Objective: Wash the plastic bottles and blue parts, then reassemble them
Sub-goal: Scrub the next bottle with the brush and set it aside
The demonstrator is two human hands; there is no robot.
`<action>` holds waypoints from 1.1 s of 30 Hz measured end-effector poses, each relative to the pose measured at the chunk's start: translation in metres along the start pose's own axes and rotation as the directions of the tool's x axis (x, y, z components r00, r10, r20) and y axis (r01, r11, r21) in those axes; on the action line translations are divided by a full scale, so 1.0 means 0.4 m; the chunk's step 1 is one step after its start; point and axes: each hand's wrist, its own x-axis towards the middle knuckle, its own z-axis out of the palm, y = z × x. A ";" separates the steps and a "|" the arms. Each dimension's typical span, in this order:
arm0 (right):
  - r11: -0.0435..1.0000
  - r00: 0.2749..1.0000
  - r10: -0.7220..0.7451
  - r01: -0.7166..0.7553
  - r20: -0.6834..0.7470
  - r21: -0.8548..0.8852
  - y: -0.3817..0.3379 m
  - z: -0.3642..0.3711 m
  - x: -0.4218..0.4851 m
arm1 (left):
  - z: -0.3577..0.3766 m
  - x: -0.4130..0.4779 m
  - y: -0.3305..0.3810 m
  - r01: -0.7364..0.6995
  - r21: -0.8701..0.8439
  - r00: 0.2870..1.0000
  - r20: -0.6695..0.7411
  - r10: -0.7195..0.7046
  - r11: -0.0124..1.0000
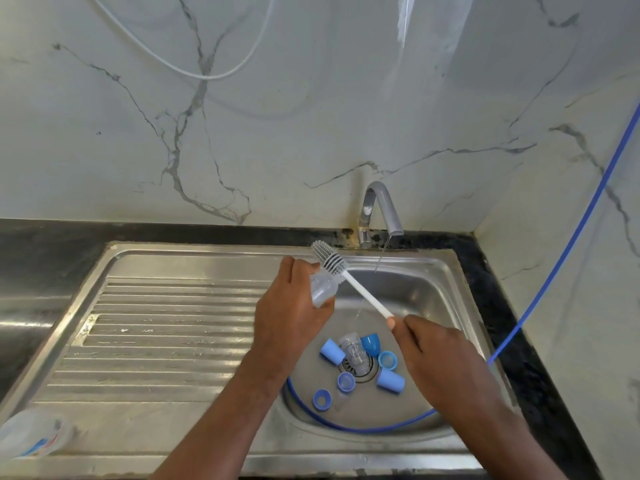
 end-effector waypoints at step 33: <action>0.989 0.992 0.121 -0.123 -0.027 -0.080 0.079 -0.045 -0.046 | -0.030 0.005 -0.084 0.492 -0.748 0.869 0.396 -0.295 0.446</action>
